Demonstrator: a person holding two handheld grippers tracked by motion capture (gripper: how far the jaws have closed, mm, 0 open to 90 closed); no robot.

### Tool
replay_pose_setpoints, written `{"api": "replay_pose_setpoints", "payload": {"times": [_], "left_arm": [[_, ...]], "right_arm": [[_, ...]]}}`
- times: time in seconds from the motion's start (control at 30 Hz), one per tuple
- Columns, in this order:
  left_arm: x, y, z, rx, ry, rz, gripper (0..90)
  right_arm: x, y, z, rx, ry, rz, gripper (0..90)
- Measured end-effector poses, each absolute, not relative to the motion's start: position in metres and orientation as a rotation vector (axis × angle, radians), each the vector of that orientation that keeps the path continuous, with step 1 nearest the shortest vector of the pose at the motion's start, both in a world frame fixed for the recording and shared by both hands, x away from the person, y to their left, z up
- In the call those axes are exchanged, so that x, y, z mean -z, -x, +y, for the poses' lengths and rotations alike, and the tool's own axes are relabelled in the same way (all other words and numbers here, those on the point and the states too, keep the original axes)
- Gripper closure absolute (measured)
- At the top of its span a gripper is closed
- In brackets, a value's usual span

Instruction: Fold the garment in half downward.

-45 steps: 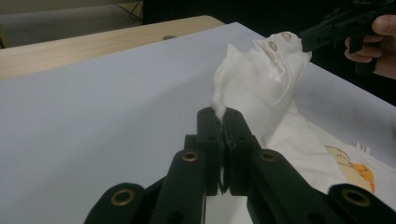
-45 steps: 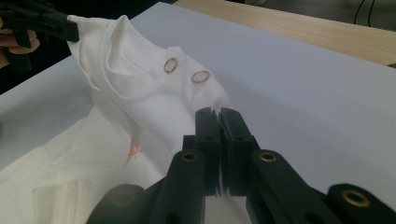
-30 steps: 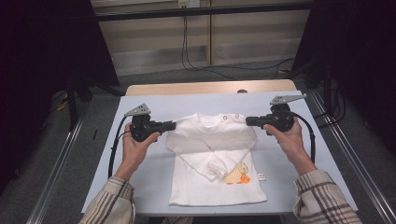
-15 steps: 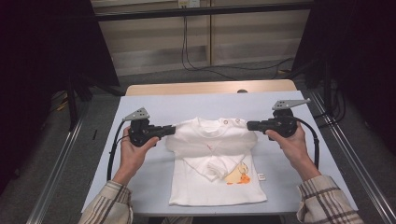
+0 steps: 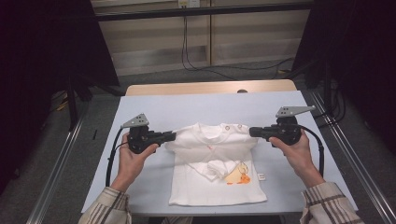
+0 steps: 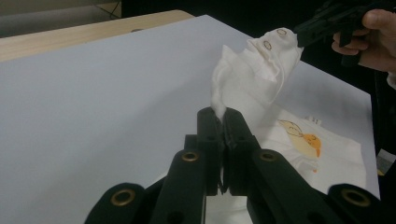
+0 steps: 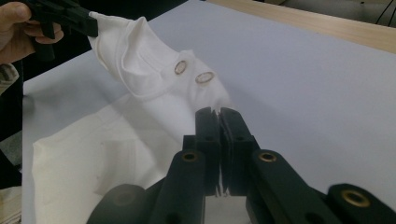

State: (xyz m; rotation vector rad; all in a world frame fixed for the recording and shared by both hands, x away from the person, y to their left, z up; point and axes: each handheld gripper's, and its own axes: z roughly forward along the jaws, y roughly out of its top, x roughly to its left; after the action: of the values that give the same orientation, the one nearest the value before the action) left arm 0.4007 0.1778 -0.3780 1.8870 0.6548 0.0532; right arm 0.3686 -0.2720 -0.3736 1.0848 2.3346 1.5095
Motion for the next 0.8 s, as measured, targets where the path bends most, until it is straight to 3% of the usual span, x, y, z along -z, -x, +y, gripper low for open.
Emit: {"api": "replay_pose_setpoints", "payload": {"times": [0.8], "left_arm": [[0.382,-0.370,0.179,-0.030,-1.917,0.616,87.3]], "right_arm": [[0.377,-0.336,-0.273,-1.507,-1.061,2.351,87.1]]}}
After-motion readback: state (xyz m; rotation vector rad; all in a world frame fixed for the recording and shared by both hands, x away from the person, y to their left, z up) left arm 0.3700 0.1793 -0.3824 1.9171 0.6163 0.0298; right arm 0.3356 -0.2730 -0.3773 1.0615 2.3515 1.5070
